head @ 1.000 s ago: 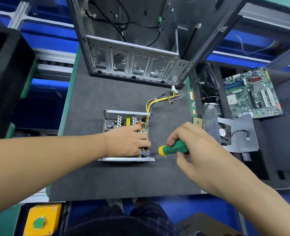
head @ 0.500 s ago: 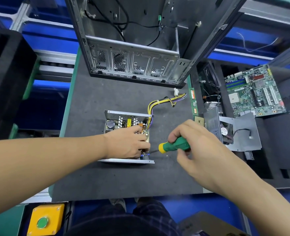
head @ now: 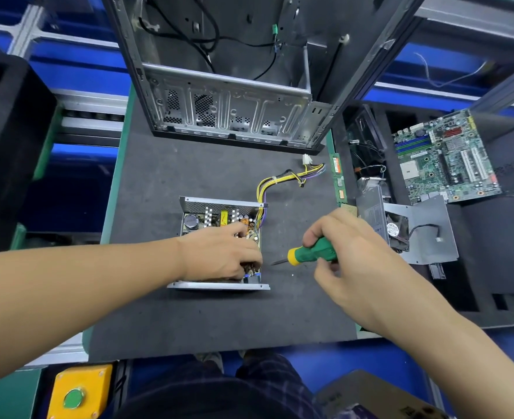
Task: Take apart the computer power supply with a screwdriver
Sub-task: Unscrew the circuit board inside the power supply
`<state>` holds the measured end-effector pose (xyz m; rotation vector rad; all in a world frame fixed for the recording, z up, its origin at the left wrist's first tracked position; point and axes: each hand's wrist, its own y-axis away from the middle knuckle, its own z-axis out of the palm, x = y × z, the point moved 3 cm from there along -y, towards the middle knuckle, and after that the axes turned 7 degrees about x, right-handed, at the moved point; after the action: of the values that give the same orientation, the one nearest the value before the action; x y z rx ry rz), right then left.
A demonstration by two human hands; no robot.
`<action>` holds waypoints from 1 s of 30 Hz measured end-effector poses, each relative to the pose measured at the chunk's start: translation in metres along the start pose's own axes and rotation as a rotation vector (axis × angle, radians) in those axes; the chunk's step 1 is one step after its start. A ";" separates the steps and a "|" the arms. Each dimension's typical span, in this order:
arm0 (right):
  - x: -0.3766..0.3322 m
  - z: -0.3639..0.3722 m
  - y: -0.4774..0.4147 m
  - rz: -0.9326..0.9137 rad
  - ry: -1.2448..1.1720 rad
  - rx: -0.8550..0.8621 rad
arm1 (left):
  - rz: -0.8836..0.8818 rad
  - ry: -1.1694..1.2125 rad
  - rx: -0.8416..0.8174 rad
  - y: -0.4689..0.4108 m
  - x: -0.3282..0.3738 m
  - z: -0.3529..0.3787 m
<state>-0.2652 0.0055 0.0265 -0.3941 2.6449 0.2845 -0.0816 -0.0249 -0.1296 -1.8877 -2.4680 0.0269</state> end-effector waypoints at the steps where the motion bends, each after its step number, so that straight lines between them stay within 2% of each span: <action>1: 0.001 0.003 -0.001 0.000 0.003 -0.012 | -0.035 0.072 0.012 0.000 -0.002 -0.001; 4: 0.003 0.012 -0.004 0.007 -0.001 -0.059 | -0.132 0.251 0.054 0.000 -0.005 -0.005; 8: 0.008 0.022 -0.007 0.012 -0.008 -0.067 | -0.214 0.295 0.040 -0.003 -0.006 -0.004; 13: 0.013 0.027 -0.009 0.006 -0.001 -0.076 | -0.211 0.194 0.075 -0.002 -0.004 -0.003; 16: 0.014 0.029 -0.010 0.013 -0.016 -0.091 | -0.243 0.207 0.062 -0.003 -0.003 -0.003; 23: 0.018 0.029 -0.010 0.035 -0.033 -0.085 | -0.245 0.171 0.145 -0.004 -0.003 -0.003; 30: 0.020 0.028 -0.011 0.109 -0.038 -0.105 | -0.382 0.310 0.043 -0.003 -0.004 0.007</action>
<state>-0.2680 -0.0024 -0.0089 -0.2747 2.6261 0.4619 -0.0833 -0.0297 -0.1366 -1.2611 -2.5304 -0.2035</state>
